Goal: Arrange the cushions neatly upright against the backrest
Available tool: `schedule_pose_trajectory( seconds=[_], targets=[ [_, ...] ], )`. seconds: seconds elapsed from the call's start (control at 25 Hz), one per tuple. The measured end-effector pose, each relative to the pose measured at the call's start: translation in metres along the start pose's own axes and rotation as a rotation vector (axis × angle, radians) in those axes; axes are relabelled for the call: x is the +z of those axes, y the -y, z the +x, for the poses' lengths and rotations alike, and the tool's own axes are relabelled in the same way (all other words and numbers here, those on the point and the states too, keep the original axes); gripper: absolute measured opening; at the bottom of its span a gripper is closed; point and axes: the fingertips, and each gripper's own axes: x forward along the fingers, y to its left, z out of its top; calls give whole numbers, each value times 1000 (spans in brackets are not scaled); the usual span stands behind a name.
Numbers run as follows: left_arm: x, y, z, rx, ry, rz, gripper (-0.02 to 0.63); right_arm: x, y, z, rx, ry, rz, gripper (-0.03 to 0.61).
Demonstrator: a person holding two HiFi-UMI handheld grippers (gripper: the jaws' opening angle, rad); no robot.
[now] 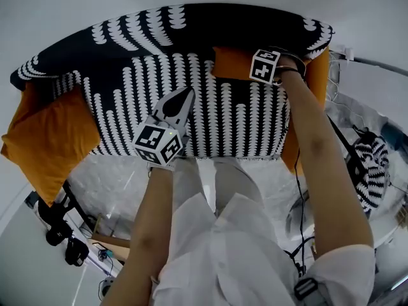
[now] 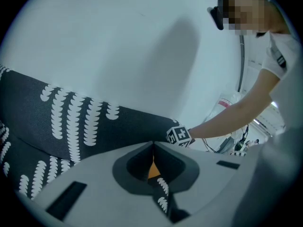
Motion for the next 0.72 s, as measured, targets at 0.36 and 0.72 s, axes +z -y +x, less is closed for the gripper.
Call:
schedule_pose_trajectory(
  seconds=[0.36, 0.72],
  targets=[
    [9, -7, -5, 13, 21, 6, 17, 3, 7, -27, -33, 91, 94, 319],
    [45, -5, -35, 32, 77, 40, 17, 24, 14, -128, -112, 523, 533, 249]
  ],
)
